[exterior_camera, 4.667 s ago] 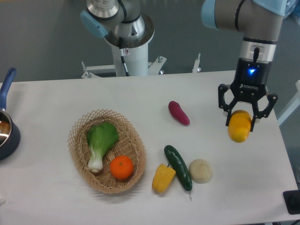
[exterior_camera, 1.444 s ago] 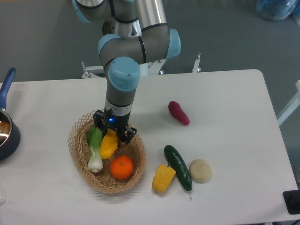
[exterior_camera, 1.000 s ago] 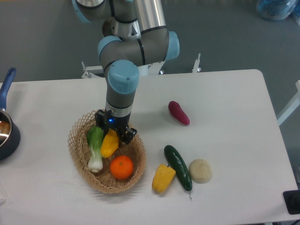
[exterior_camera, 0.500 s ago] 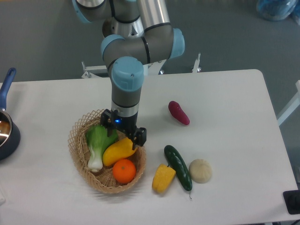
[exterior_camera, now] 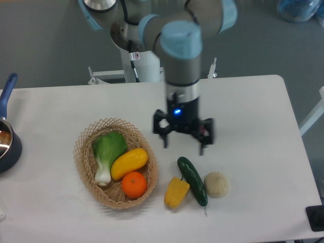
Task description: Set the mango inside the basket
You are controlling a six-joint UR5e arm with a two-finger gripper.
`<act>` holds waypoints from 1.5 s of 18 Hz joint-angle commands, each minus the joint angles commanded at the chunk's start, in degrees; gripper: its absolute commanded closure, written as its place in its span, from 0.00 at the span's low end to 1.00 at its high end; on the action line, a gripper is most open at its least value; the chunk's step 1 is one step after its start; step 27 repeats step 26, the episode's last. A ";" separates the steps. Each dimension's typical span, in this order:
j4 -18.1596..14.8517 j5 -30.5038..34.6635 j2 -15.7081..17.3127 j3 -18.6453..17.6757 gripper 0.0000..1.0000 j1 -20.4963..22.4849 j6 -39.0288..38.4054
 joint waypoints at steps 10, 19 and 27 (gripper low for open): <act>-18.81 -0.09 8.17 -0.68 0.00 14.60 44.19; -18.46 -0.18 10.72 -3.94 0.00 16.72 45.98; -18.29 -0.53 10.55 -3.86 0.00 16.89 45.98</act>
